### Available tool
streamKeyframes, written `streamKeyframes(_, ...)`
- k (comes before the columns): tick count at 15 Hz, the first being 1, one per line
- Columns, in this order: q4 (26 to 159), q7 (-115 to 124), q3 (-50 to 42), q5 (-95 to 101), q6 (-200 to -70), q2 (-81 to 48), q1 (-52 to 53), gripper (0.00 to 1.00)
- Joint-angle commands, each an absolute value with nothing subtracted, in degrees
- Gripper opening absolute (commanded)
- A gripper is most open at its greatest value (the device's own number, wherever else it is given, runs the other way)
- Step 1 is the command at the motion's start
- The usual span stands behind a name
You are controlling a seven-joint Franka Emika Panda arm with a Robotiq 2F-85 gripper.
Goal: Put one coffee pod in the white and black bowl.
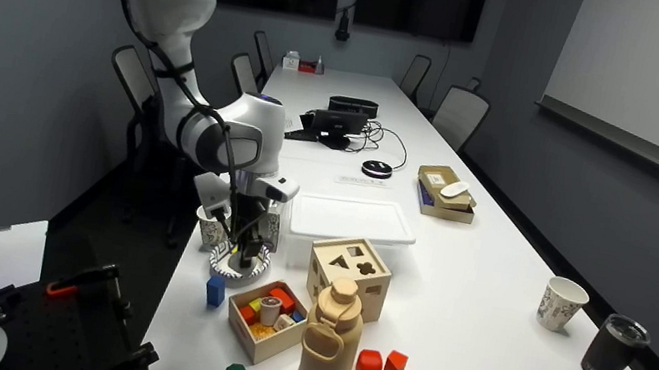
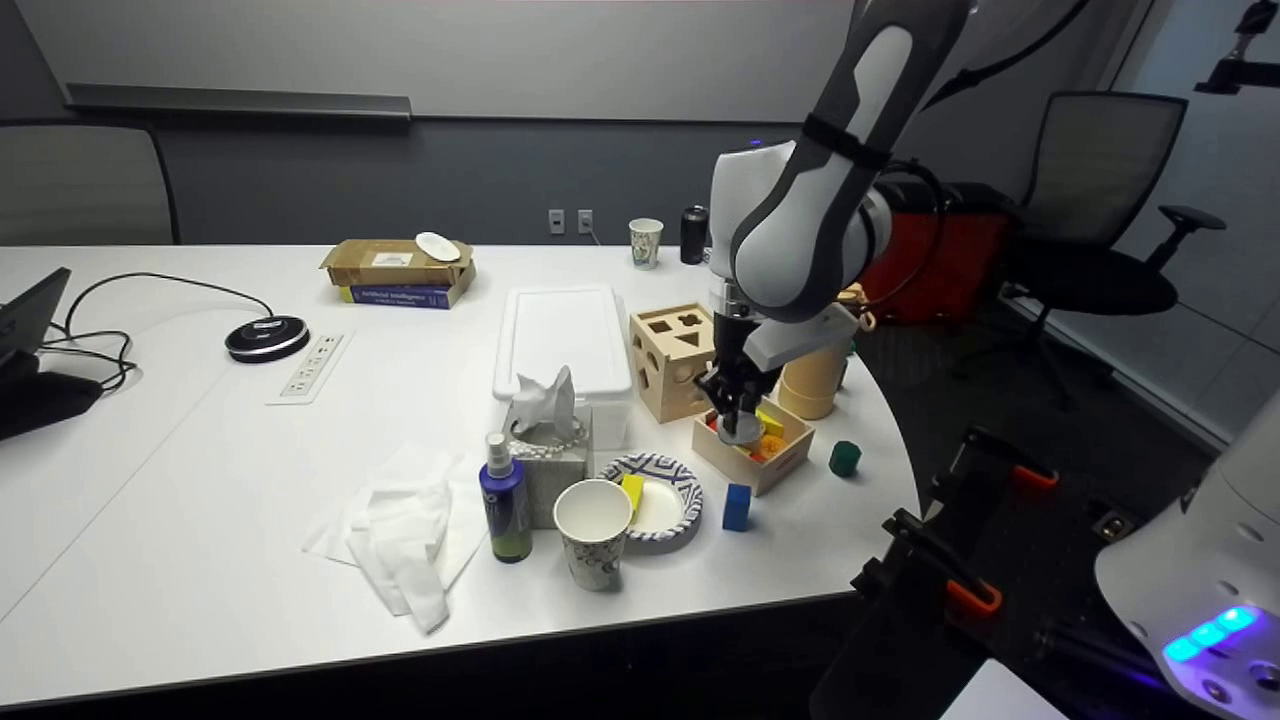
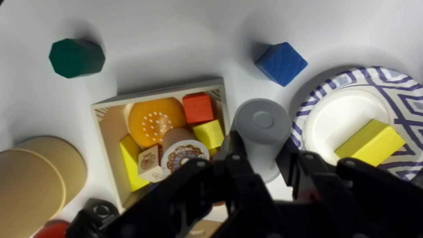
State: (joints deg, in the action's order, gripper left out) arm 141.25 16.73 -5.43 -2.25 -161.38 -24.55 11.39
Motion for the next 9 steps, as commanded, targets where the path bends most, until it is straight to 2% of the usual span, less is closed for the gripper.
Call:
streamKeyframes(1, 140.8, 19.1, -5.3, 0.6, -165.4, -26.4, 14.8, 0.07)
streamKeyframes(9, 134.7, 18.2, -5.7, 1.4, -169.5, -33.4, 20.9, 0.07)
